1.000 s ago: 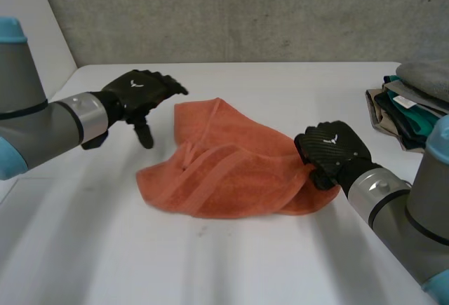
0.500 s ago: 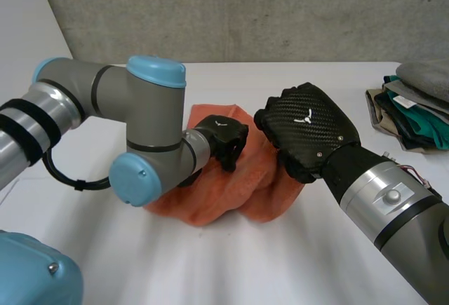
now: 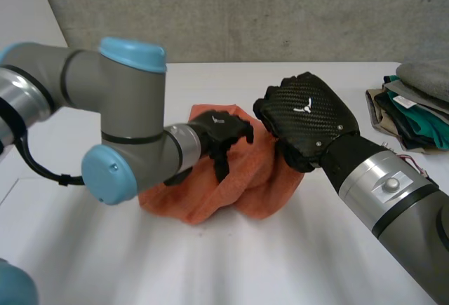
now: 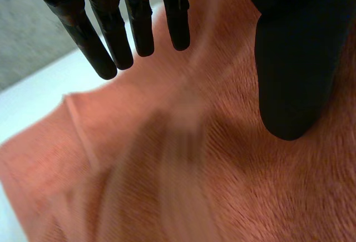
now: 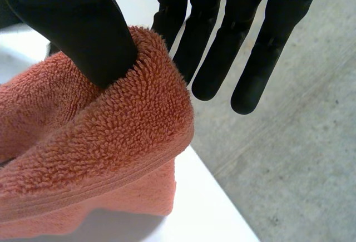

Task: Fold the laundry.

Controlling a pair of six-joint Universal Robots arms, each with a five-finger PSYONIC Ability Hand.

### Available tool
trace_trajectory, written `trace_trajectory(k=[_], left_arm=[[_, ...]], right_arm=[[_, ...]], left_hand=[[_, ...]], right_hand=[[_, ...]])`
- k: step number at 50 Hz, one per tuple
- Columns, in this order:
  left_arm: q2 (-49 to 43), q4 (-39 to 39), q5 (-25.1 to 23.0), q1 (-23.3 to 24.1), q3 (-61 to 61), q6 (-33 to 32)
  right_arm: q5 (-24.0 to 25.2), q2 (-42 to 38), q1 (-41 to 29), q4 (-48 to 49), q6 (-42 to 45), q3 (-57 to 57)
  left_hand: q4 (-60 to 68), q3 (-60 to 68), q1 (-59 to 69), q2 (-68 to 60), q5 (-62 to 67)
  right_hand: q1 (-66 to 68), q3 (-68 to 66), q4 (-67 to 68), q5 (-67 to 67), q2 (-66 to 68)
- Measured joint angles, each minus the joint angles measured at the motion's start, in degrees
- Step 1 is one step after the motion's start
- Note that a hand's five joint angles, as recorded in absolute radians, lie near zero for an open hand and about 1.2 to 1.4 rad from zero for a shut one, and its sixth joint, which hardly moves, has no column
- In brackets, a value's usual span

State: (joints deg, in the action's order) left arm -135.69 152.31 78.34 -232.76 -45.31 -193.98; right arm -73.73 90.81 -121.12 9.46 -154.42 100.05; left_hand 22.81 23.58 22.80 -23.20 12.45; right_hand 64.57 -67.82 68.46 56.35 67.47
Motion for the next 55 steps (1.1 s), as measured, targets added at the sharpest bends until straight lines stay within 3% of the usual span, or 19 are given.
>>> trace_trajectory(k=[2, 5, 6, 7, 12, 19, 25, 31, 36, 39, 42, 45, 55], left_arm=[[-1.18, -0.59, -0.02, 0.42, 0.17, -0.89], [-3.12, -1.64, 0.17, 1.13, 1.16, -1.89], [-3.39, -1.82, 0.28, 1.23, 1.41, -2.0], [-4.07, -2.22, 0.79, 1.47, 2.39, -2.25], [-4.22, -2.0, 4.06, 1.22, 5.95, -2.33], [0.19, 4.59, 12.37, -1.39, 14.9, -1.89], [7.01, 9.01, 13.63, -2.8, 17.31, -1.83], [14.59, 10.31, 13.01, -3.84, 8.68, -3.58], [18.52, 10.85, 12.77, -5.4, -5.39, -7.5], [19.22, 11.71, 12.89, -6.33, -12.46, -9.64], [19.04, 13.5, 13.34, -7.52, -19.41, -11.69], [18.6, 15.69, 13.84, -8.79, -24.03, -12.87], [20.36, 19.24, 13.95, -11.87, -27.8, -12.89]], right_arm=[[0.11, 0.35, -0.07, 0.54, -0.1, -0.07], [0.26, 0.36, 0.25, 1.4, -0.26, 0.01], [0.28, 0.31, 0.33, 1.51, -0.28, 0.05], [0.33, -0.04, 0.73, 1.9, -0.34, 0.22], [0.26, -2.35, 2.17, 2.71, -0.24, 0.49], [-1.76, -9.16, 4.27, 4.85, 1.07, -3.43], [-5.76, -12.67, 3.18, 6.87, 1.69, -8.62], [-7.58, -14.42, -0.46, 8.49, 0.48, -9.39], [-5.38, -17.64, -3.88, 11.16, -2.37, -6.21], [-3.8, -20.29, -5.41, 12.43, -3.78, -4.45], [-2.76, -22.68, -6.09, 12.85, -4.48, -3.5], [-2.86, -23.12, -5.3, 11.98, -4.73, -3.77], [-8.02, -16.3, 2.1, -0.1, -12.64, -8.03]], left_hand=[[6.26, 6.12, 6.1, -6.03, 6.2], [33.3, 32.83, 36.49, -34.13, 32.63], [33.3, 32.83, 36.49, -34.13, 32.63], [43.86, 42.51, 41.1, -43.69, 42.51], [45.51, 44.09, 41.1, -45.11, 42.97], [45.52, 44.11, 41.1, -45.12, 42.97], [45.56, 44.34, 41.84, -45.26, 42.97], [45.57, 44.35, 41.84, -45.29, 42.97], [45.58, 44.35, 41.84, -45.29, 42.97], [45.58, 44.35, 41.84, -45.29, 43.99], [45.59, 44.34, 41.84, -45.29, 44.06], [45.59, 44.34, 41.84, -45.29, 44.06], [45.59, 44.34, 41.84, -45.29, 44.06]], right_hand=[[0.0, 0.0, 0.0, 0.0, 0.0], [0.0, 0.0, 0.0, 0.0, 0.0], [0.0, 0.0, 0.0, 0.0, 0.0], [0.0, 0.0, 0.0, 0.0, 0.0], [0.0, 0.0, 0.0, 0.0, 0.0], [0.0, 0.0, 0.01, 0.0, 0.0], [0.0, 0.0, 0.02, 0.81, 0.0], [0.0, 0.0, 0.02, 1.65, 0.0], [-0.26, 1.21, -1.03, 0.88, -1.05], [-8.29, 10.84, -11.27, -9.27, -11.37], [-33.77, 36.32, -36.81, -36.08, -36.72], [-48.53, 51.21, -52.01, -51.1, -51.11], [-51.73, 55.82, -56.69, -53.61, -55.51]])
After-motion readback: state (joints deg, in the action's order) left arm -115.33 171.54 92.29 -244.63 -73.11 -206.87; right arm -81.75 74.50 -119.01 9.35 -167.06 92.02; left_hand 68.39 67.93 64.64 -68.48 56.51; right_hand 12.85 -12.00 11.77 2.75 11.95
